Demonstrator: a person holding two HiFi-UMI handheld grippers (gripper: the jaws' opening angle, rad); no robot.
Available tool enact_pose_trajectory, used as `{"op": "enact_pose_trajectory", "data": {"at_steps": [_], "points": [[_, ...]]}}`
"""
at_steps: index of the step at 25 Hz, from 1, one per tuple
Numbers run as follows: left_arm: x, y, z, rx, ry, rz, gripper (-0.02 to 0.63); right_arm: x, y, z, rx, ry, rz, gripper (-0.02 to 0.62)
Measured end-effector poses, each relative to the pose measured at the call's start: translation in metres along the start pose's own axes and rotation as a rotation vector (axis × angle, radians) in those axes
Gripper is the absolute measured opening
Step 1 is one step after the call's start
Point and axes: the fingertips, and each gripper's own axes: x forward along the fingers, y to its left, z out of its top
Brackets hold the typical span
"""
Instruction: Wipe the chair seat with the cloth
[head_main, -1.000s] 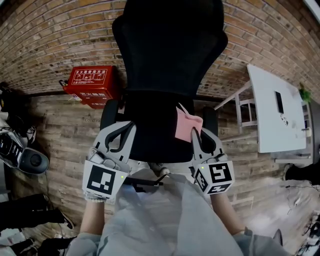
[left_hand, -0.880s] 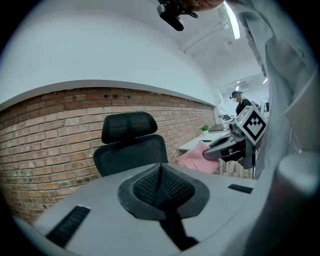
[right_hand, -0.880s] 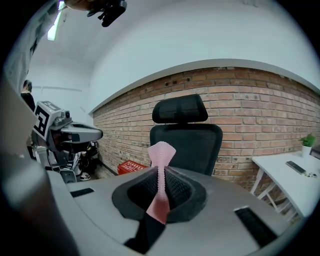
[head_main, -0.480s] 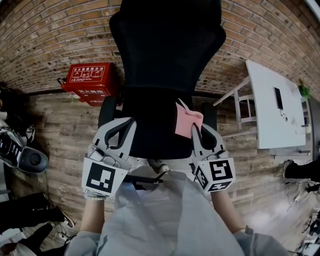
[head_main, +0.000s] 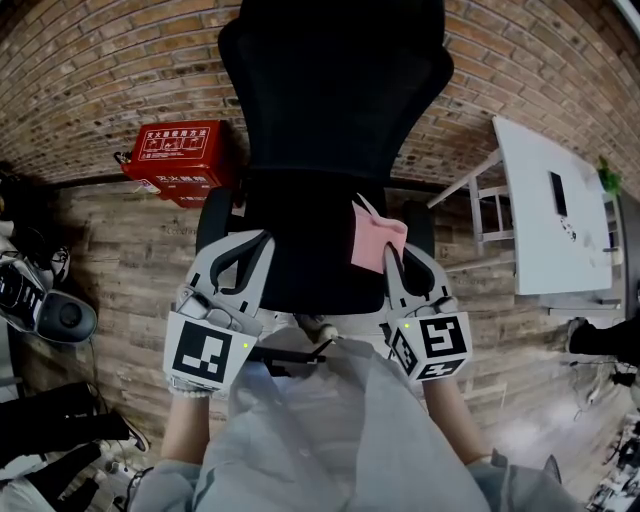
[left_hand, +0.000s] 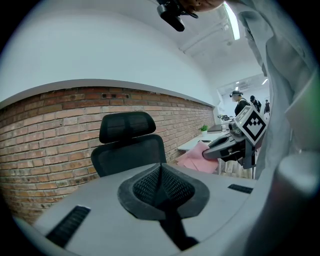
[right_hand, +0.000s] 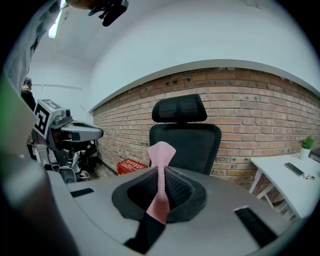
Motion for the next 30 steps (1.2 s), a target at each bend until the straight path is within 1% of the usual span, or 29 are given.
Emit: {"op": "enact_pose_trajectory", "data": {"at_steps": [10, 30], "points": [[-0.0002, 0.0018, -0.0037, -0.017, 0.009, 0.008, 0.018, 0.0010, 0.0003, -0.0016, 0.000, 0.007, 0.003, 0.052], [0.0016, 0.0032, -0.0081, -0.021, 0.019, 0.012, 0.018, 0.0046, 0.0027, -0.0080, -0.013, 0.029, 0.014, 0.052]]}}
